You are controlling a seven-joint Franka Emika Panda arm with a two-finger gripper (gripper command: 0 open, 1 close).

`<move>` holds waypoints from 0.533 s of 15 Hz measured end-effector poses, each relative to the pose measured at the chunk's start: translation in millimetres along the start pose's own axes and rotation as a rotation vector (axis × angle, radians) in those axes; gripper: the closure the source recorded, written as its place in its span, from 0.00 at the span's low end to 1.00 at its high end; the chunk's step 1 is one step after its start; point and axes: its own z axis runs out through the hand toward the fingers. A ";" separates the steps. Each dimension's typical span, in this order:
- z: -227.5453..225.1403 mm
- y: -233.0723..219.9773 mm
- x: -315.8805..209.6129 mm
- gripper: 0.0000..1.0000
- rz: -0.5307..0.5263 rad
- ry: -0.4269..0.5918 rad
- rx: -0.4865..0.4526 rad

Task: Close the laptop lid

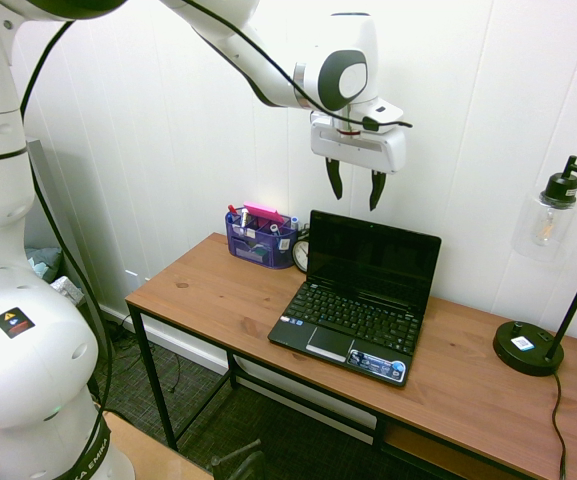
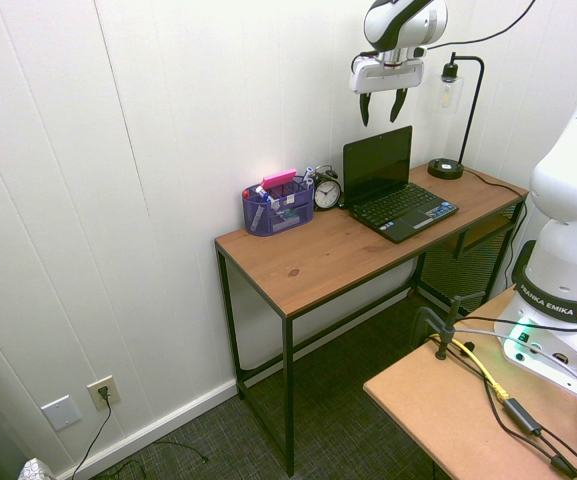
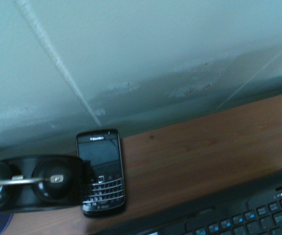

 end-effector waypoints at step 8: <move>31.9 -38.3 16.9 1.00 0.012 -0.034 0.005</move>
